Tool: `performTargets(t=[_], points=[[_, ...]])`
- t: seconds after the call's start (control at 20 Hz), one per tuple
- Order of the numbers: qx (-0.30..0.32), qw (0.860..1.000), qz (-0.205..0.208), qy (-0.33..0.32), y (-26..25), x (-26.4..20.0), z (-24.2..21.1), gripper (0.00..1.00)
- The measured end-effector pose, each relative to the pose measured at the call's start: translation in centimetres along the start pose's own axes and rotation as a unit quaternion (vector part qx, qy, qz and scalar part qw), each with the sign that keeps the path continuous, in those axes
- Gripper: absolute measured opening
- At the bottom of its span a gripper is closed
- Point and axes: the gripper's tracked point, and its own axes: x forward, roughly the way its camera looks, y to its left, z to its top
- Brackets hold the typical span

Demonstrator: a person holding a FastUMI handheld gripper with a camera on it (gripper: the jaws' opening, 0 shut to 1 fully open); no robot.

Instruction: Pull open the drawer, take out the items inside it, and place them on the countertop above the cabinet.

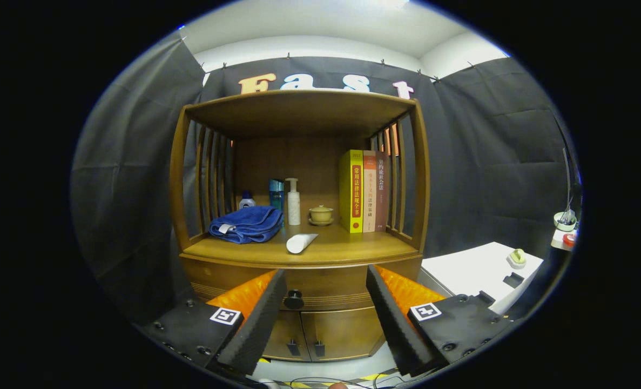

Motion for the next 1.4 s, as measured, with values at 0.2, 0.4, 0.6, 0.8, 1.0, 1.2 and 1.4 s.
performTargets(t=[0.2, 0.4, 0.6, 0.8, 1.0, 1.2, 1.4], points=[[-0.002, 1.0, -0.008, -0.014, -0.7, -1.3, 0.9, 0.98], [-0.003, 1.0, -0.006, -0.022, -0.4, -1.5, 1.2, 0.98], [-0.002, 1.0, -0.003, -0.023, -0.2, -1.2, 0.8, 0.98], [-0.01, 1.0, -0.002, -0.022, 0.0, -0.9, 0.5, 0.98], [-0.006, 1.0, -0.003, -0.021, 0.0, -0.4, 0.5, 0.98], [-0.011, 1.0, -0.002, -0.02, 0.2, -0.3, 0.5, 0.98], [-0.008, 1.0, -0.003, -0.019, 0.1, -0.2, 0.4, 0.98]])
